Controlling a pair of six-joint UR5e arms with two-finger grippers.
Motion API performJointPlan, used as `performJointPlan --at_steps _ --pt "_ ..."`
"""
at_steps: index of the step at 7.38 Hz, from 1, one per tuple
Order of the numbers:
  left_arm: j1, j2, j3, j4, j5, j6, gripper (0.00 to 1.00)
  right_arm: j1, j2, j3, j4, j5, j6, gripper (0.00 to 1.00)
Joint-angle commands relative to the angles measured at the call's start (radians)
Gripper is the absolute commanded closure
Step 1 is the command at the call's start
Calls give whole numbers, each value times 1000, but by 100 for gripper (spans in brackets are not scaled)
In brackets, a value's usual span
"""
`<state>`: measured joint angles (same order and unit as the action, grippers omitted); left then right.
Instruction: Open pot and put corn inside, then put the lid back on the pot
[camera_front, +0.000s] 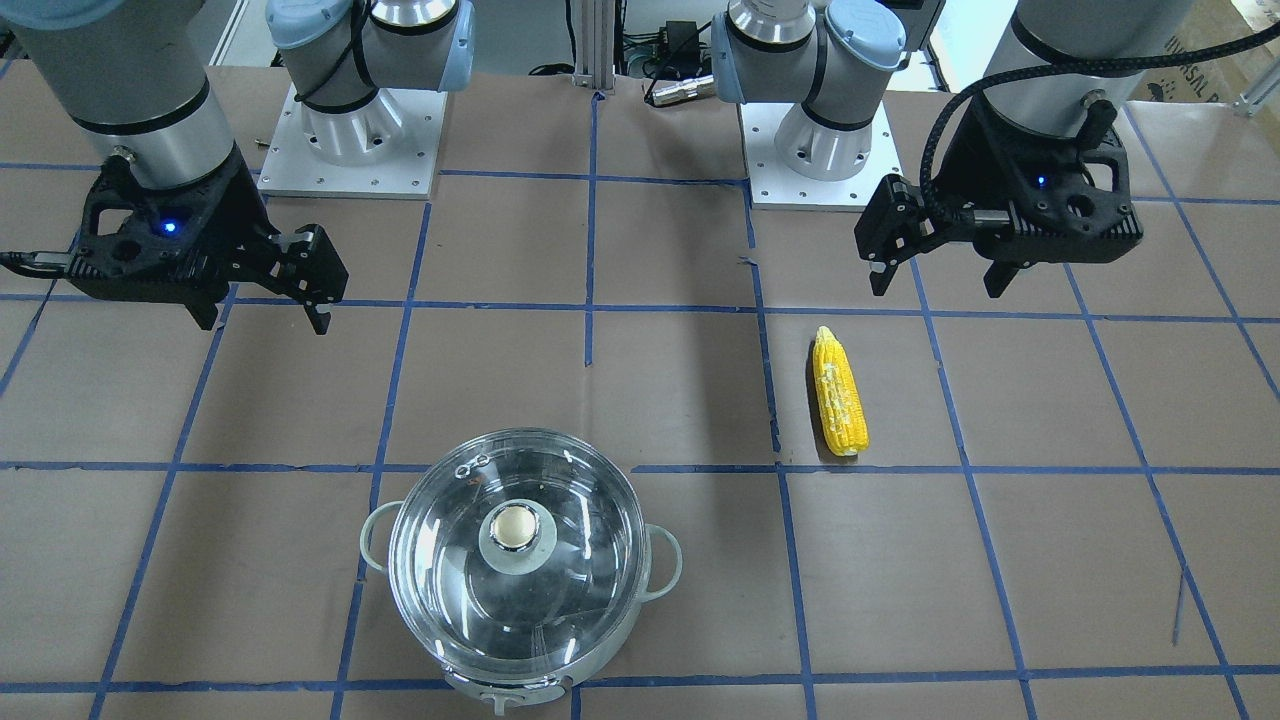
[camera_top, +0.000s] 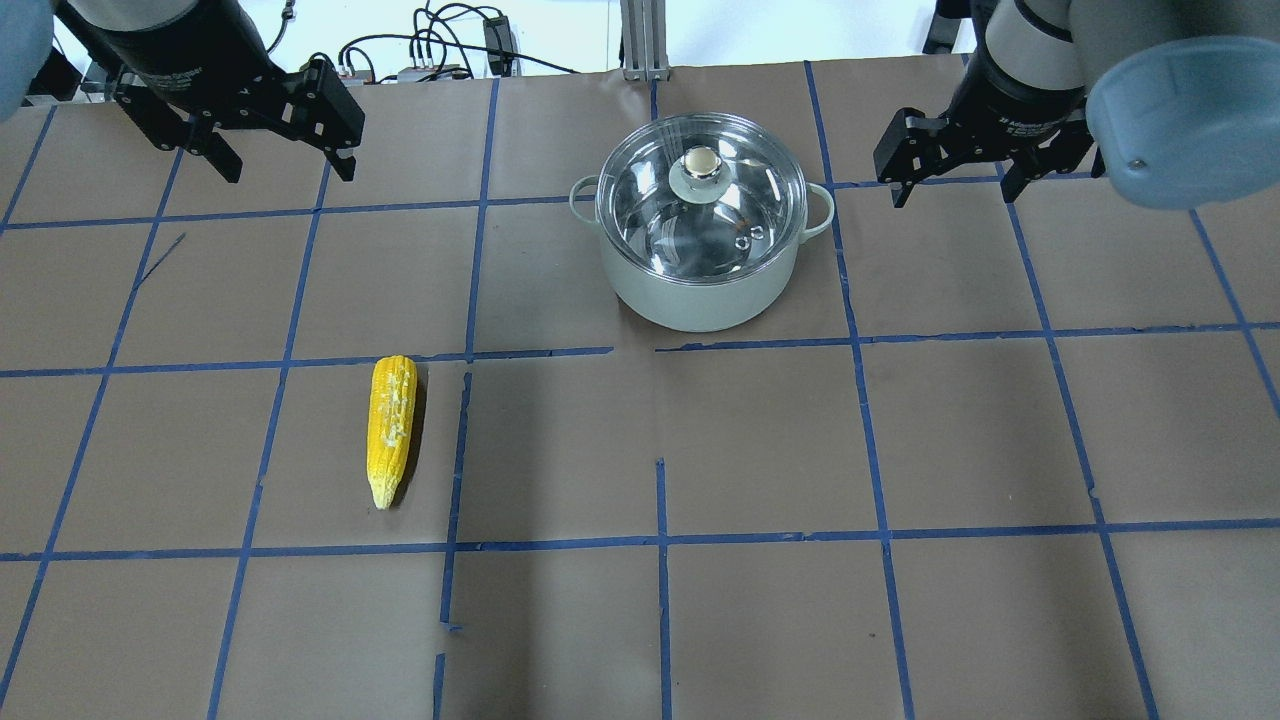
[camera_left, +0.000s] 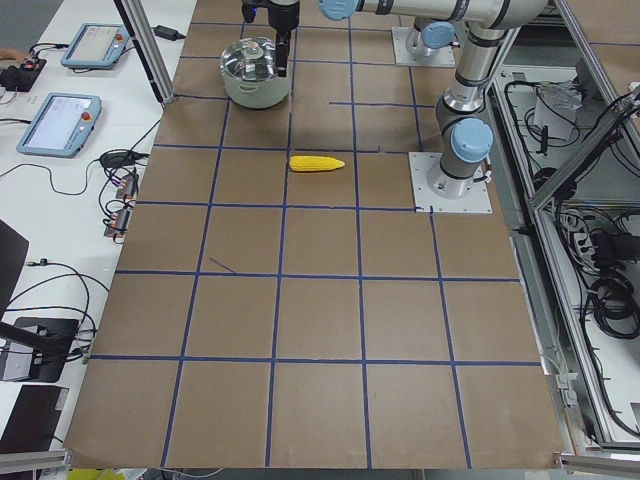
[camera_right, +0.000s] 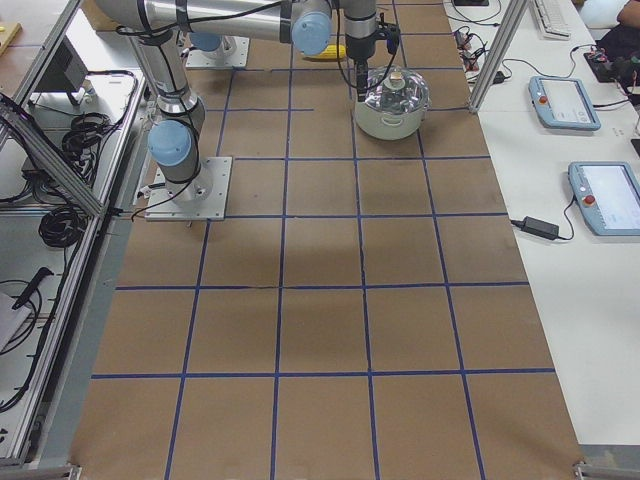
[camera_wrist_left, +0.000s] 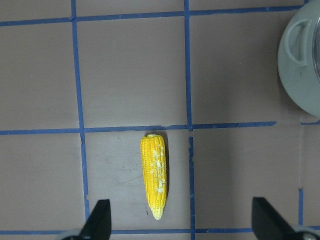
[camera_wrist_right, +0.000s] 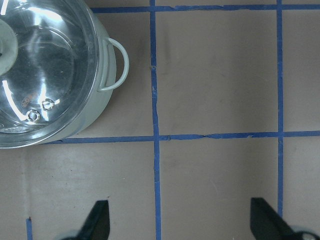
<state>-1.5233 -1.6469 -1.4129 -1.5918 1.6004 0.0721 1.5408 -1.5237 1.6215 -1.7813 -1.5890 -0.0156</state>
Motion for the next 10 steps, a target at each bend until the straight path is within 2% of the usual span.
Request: performJointPlan --at_steps 1,4,5,6,8,10 --pt "0 -1 0 1 -1 0 0 -1 0 1 -1 1 -1 0" --pt "0 1 -1 1 1 0 0 8 11 -15 -9 23 24 0" --pt "0 7 -6 1 0 0 0 43 19 -66 -4 70 58 0" --pt "0 6 -6 1 0 0 0 97 43 -127 3 76 62 0" --pt "0 7 -6 3 -4 0 0 194 190 -214 -15 75 92 0" --pt "0 6 -6 4 -2 0 0 229 316 -331 -20 73 89 0"
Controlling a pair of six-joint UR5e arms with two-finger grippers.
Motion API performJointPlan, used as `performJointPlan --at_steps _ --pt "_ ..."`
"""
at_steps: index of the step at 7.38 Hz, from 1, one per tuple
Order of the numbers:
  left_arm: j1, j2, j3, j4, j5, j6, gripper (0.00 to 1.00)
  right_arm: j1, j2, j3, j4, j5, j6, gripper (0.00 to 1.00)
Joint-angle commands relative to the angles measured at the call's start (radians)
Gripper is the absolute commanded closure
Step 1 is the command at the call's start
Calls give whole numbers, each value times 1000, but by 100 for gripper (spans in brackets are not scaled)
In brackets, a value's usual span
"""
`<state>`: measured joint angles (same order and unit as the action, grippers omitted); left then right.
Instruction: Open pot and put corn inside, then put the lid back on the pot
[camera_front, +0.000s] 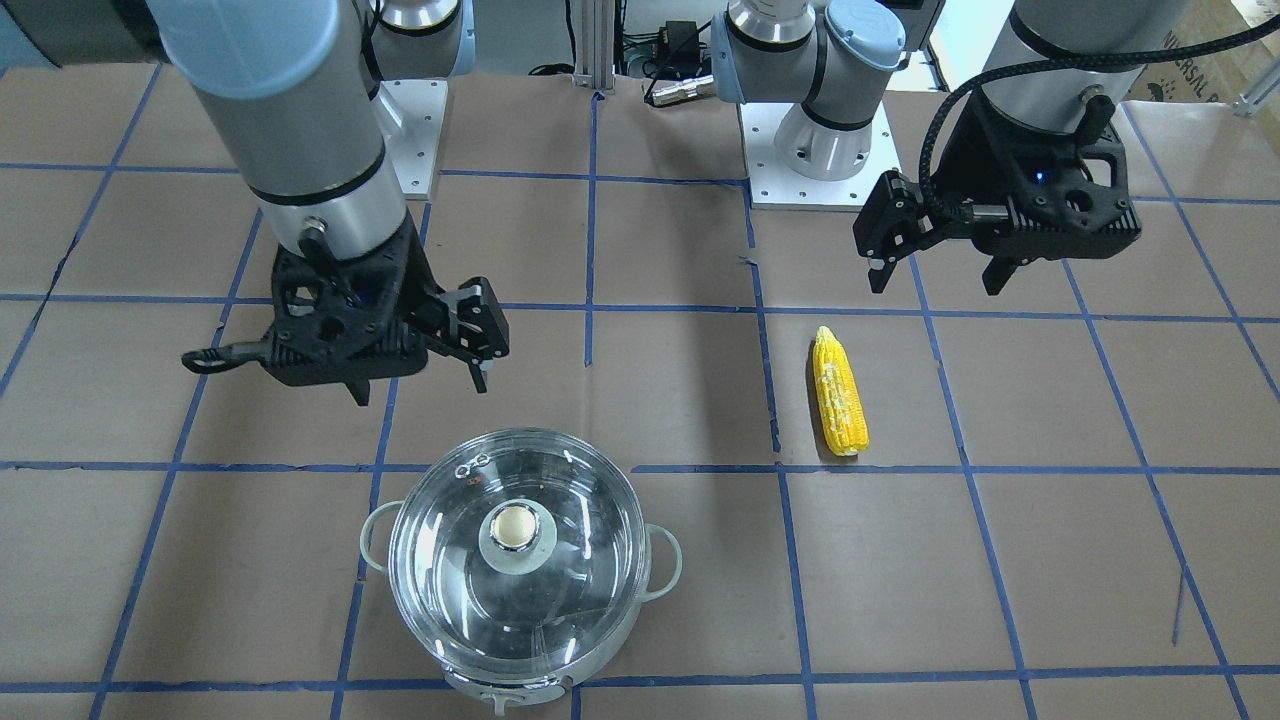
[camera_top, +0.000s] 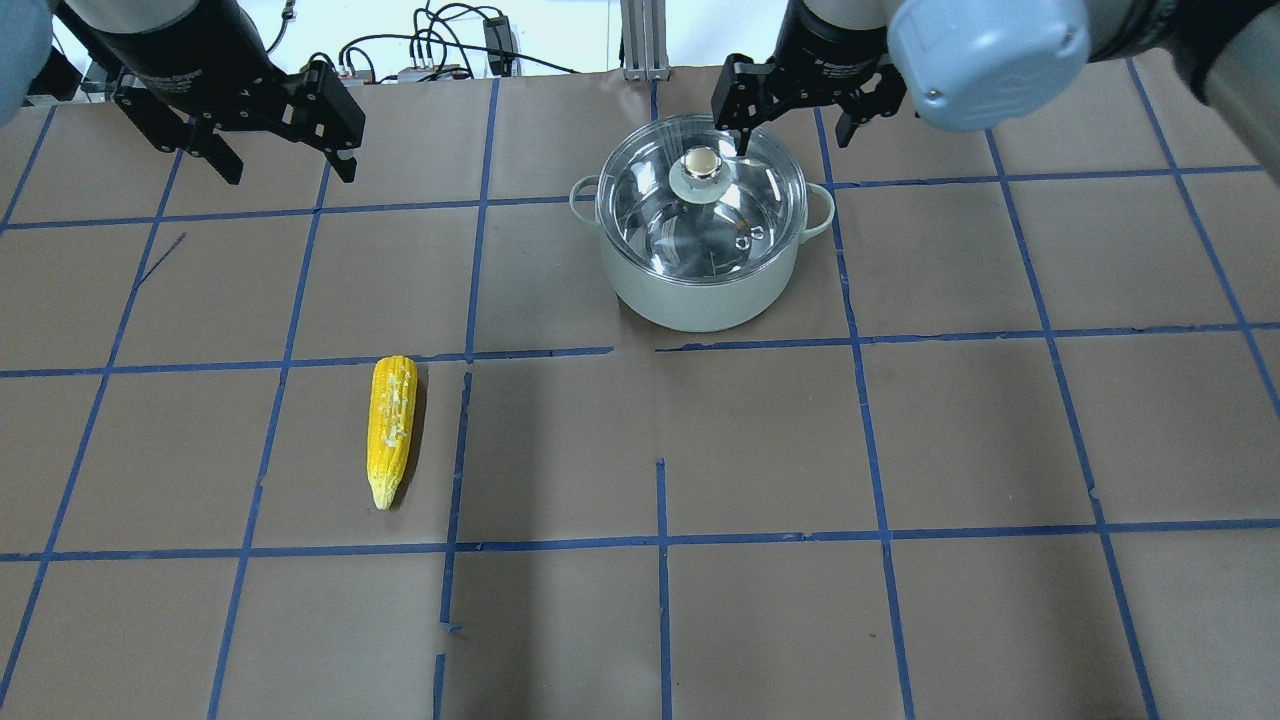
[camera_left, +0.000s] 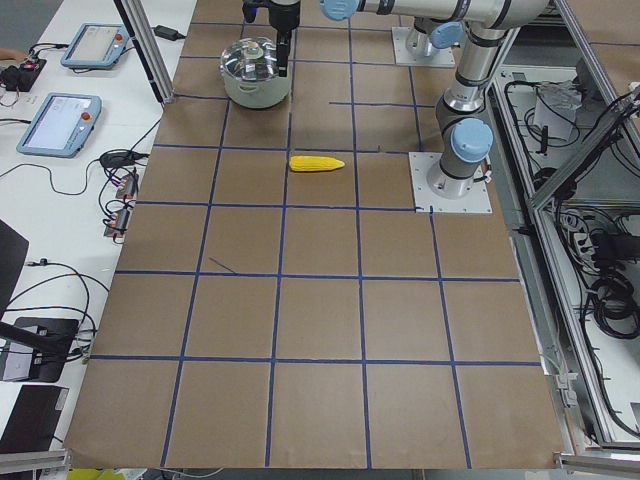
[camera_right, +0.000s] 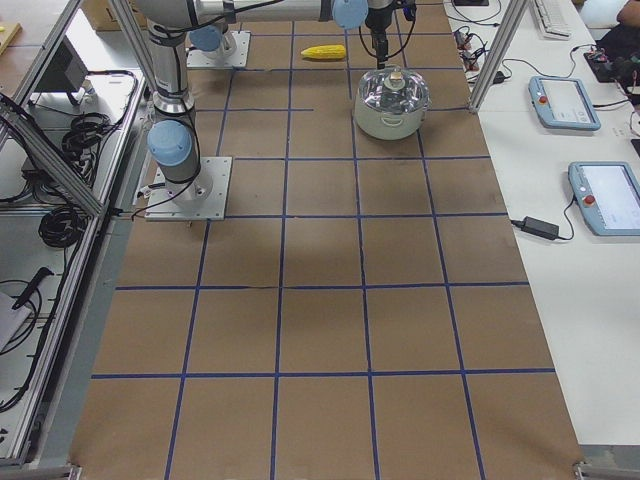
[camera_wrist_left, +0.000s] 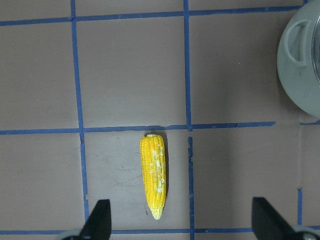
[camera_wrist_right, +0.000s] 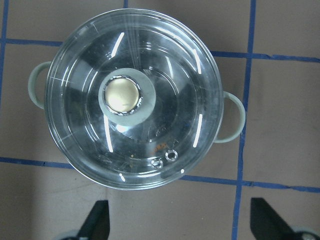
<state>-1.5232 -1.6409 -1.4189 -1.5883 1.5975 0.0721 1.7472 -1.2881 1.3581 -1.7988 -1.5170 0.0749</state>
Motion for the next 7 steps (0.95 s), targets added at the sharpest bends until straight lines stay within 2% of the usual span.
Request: performJointPlan --at_steps 1,5,7 --pt "0 0 -2 1 1 0 0 25 134 -109 -2 3 -15 0" --pt "0 4 -6 4 1 0 0 31 274 -215 -5 1 -9 2" --pt "0 4 -8 5 -1 0 0 47 312 -231 -4 0 -3 3"
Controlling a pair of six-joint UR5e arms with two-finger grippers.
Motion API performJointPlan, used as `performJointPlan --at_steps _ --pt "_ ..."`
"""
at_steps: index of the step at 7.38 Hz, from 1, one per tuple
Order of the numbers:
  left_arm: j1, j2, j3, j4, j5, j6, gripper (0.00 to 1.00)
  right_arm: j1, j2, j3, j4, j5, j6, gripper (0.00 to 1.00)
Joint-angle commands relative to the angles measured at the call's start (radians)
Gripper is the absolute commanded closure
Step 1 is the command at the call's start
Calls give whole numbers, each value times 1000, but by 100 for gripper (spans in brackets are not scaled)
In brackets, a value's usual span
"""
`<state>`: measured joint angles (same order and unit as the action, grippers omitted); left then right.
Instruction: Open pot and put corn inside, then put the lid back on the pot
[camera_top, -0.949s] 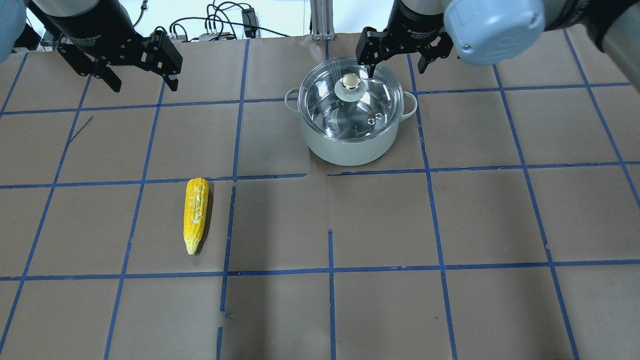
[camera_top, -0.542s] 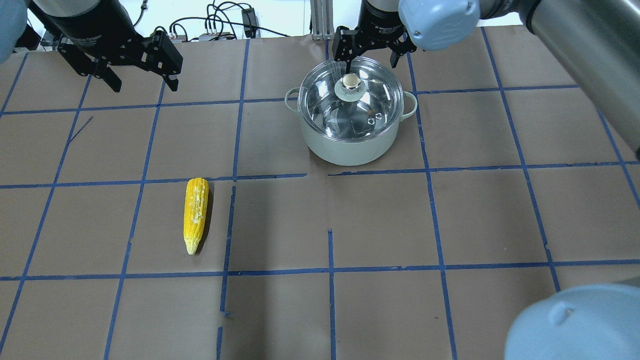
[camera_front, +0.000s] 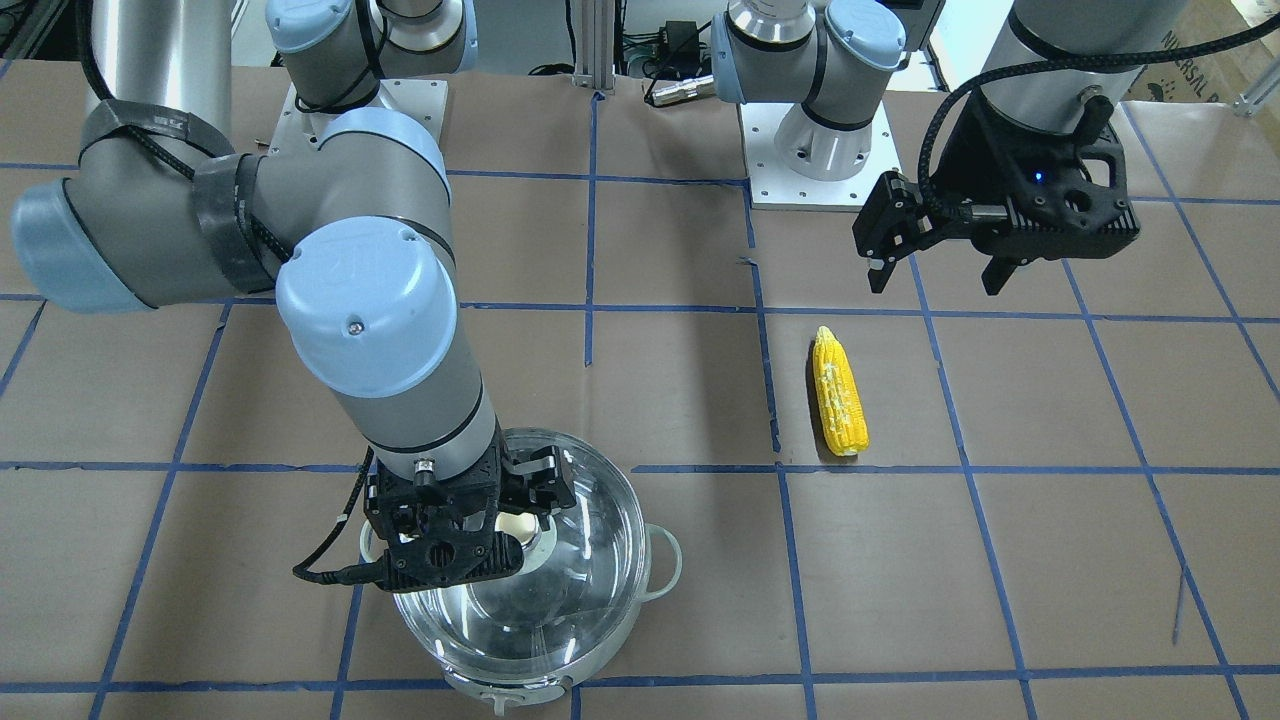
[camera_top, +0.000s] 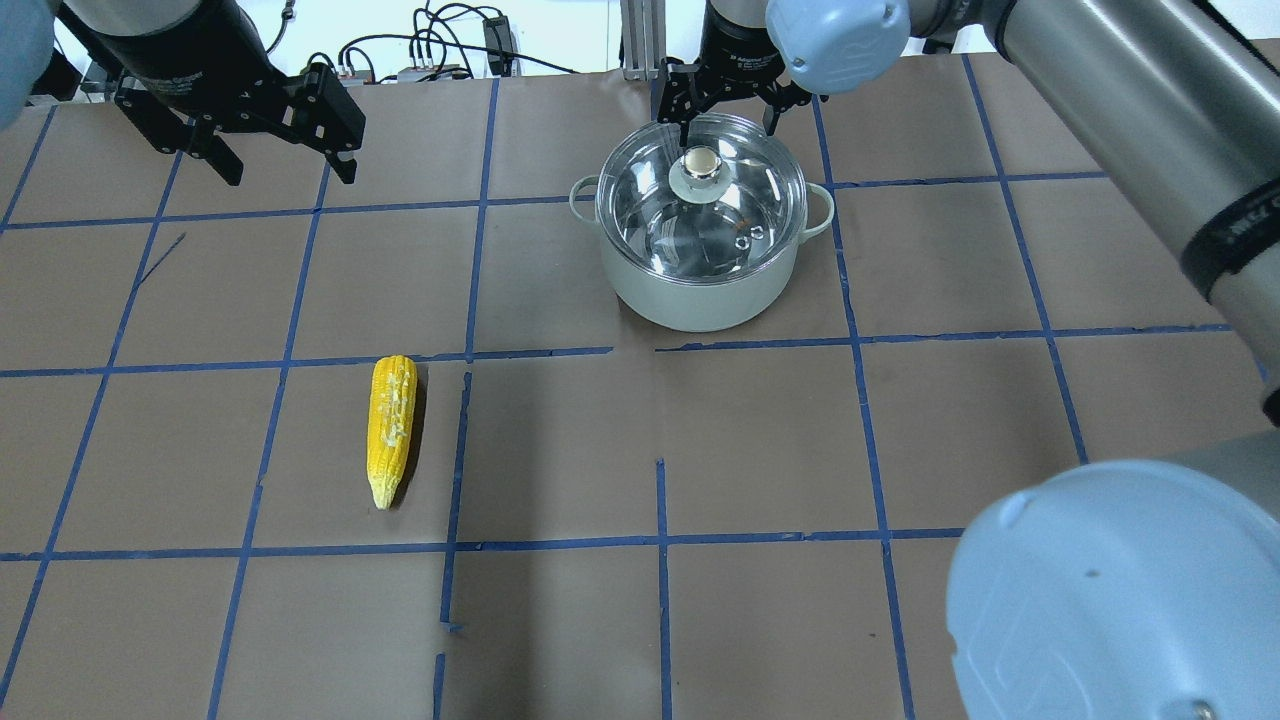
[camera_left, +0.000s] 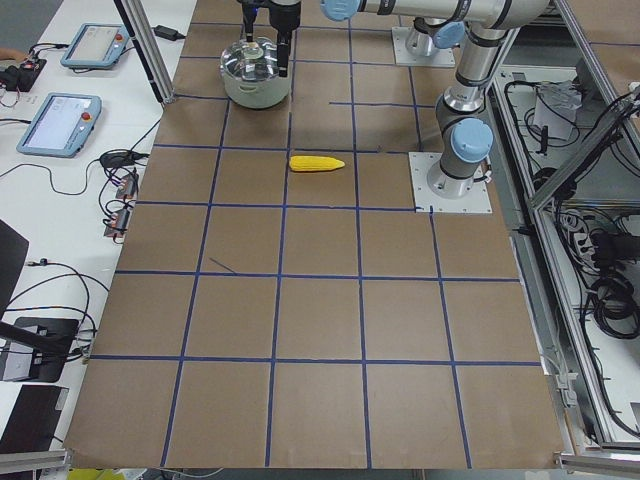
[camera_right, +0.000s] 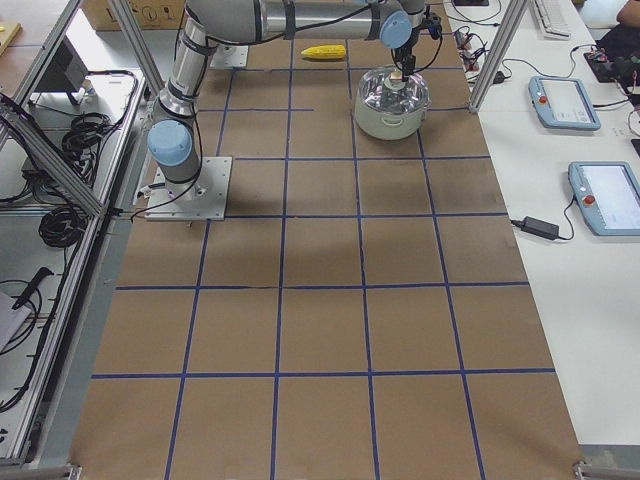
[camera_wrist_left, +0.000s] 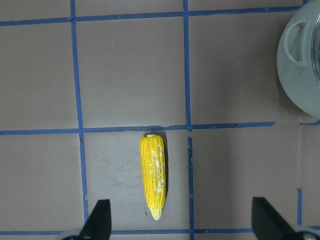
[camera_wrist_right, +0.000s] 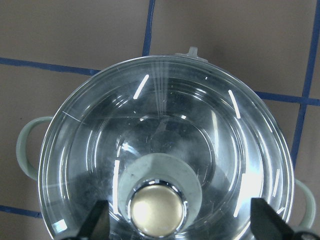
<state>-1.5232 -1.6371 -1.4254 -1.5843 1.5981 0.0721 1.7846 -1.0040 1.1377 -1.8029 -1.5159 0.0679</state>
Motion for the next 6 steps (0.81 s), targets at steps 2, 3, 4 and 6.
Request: performJointPlan --at_steps 2,3,4,6 --pt "0 0 -1 1 -1 0 0 12 41 -6 2 2 7 6" --pt "0 2 -1 1 -1 0 0 27 42 -6 2 -1 12 10" --pt "0 2 -1 1 -1 2 0 36 44 -6 2 -9 12 18" --pt "0 5 -3 1 -3 2 0 36 41 -6 16 -13 10 38"
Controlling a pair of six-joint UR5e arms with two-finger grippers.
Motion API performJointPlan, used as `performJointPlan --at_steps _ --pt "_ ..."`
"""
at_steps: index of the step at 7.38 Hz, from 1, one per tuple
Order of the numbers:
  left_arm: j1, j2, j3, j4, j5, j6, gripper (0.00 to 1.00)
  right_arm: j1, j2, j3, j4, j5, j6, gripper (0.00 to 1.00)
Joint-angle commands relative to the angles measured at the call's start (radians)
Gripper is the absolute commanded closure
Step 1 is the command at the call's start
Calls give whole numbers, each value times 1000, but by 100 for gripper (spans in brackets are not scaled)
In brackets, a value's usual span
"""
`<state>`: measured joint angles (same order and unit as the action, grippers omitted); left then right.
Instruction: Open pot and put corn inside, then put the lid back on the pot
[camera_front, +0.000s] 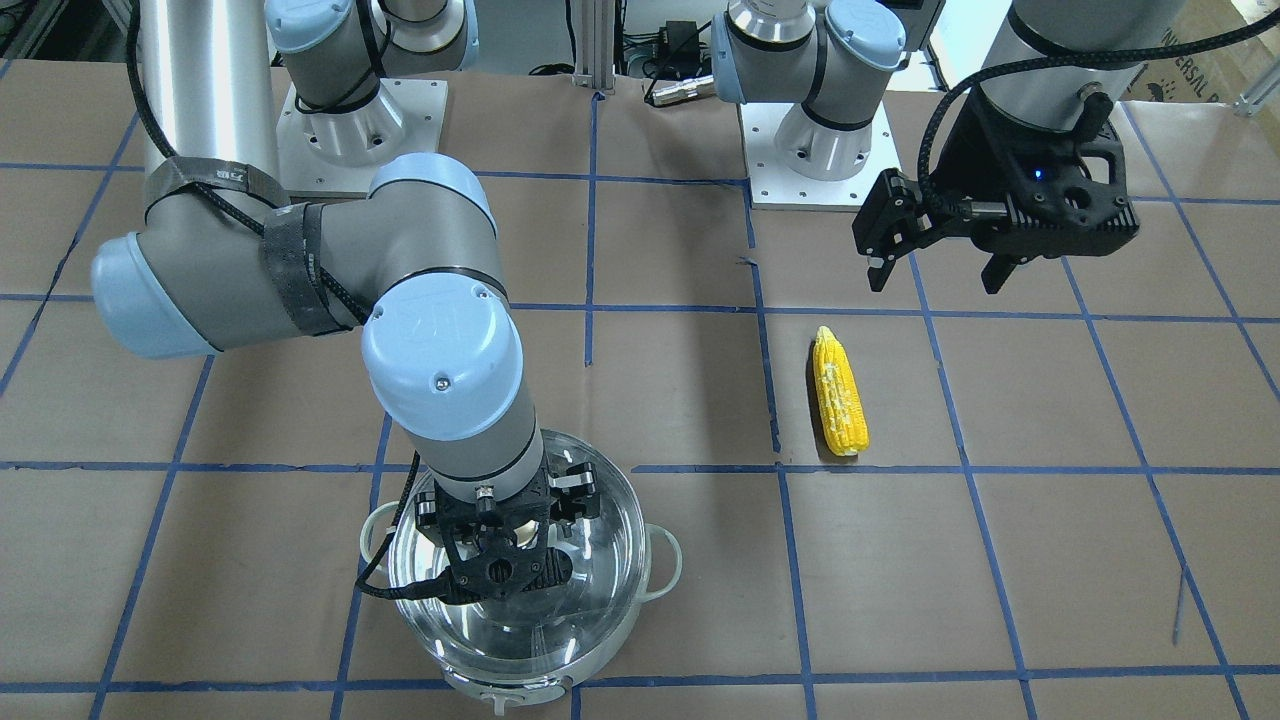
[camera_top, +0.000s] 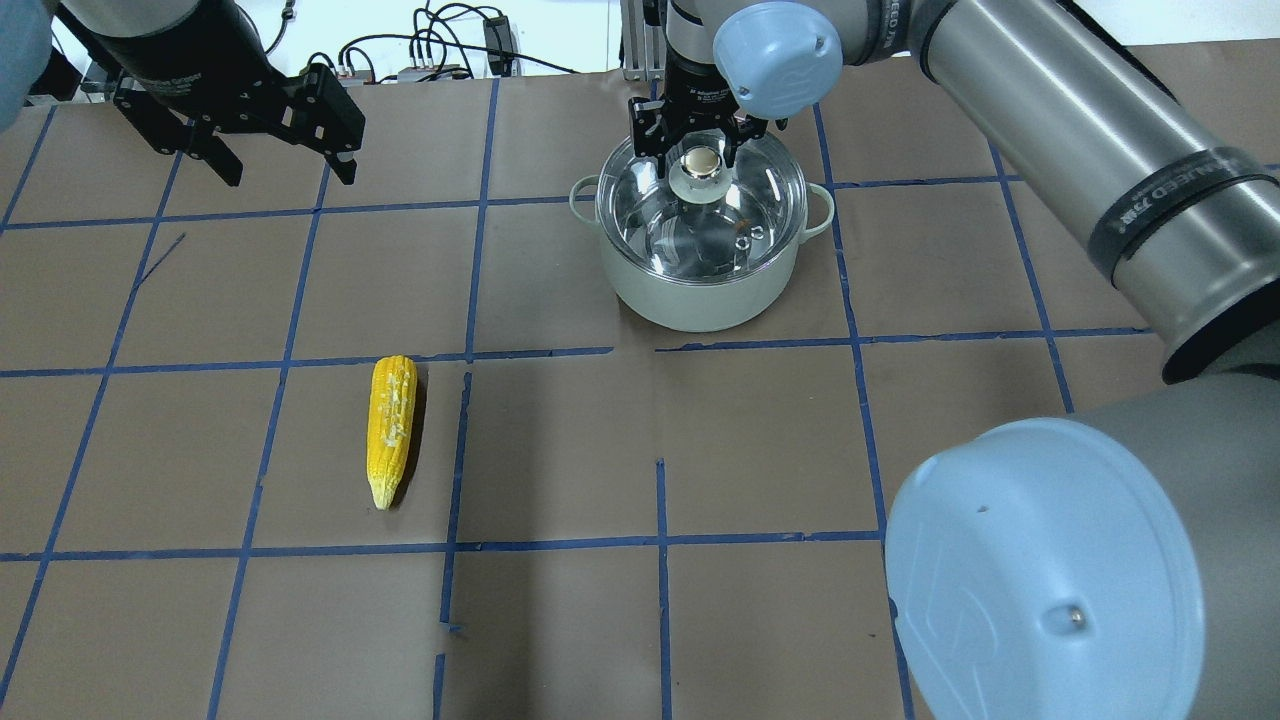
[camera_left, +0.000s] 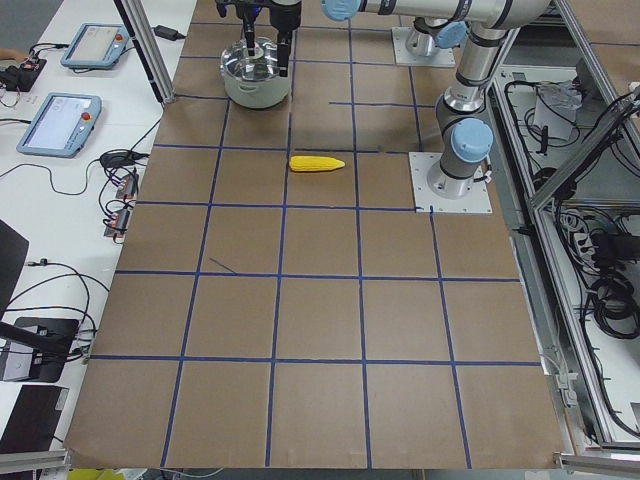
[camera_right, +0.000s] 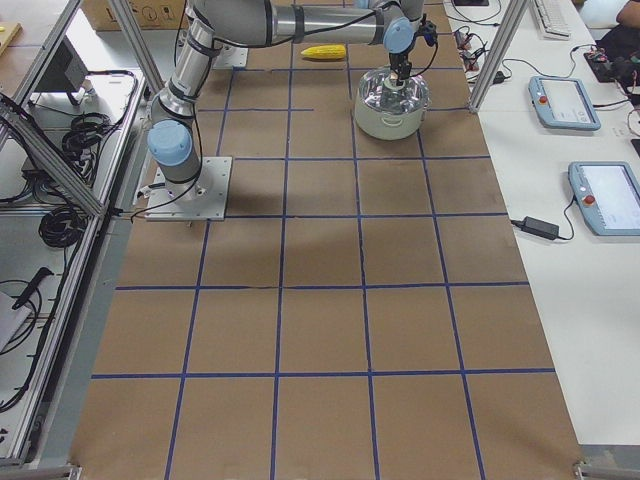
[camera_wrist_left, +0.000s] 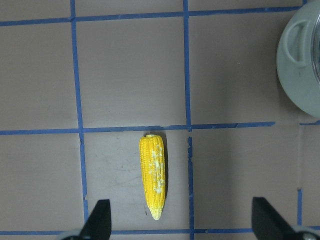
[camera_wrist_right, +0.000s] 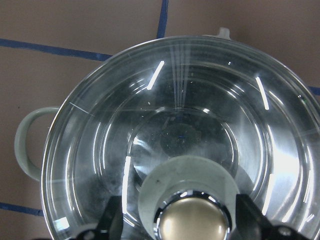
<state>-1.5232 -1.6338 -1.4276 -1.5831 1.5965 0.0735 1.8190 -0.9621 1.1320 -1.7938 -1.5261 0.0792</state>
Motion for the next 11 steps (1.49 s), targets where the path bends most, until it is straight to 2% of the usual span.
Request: performJointPlan --at_steps 1,2,4,7,9,11 --pt "0 3 -1 0 -1 0 0 3 0 0 11 -6 -3 45" --pt "0 3 -1 0 -1 0 0 2 -6 0 33 -6 -6 51" --pt "0 3 -2 0 -1 0 0 -4 -26 -17 88 -8 -13 56" --pt "0 3 -2 0 -1 0 0 -41 -85 -138 307 -8 -33 56" --pt "0 5 -4 0 -1 0 0 -142 -171 -138 437 -17 -145 59" --pt "-5 -3 -17 -9 -4 0 0 -252 -300 -115 600 -17 -260 62"
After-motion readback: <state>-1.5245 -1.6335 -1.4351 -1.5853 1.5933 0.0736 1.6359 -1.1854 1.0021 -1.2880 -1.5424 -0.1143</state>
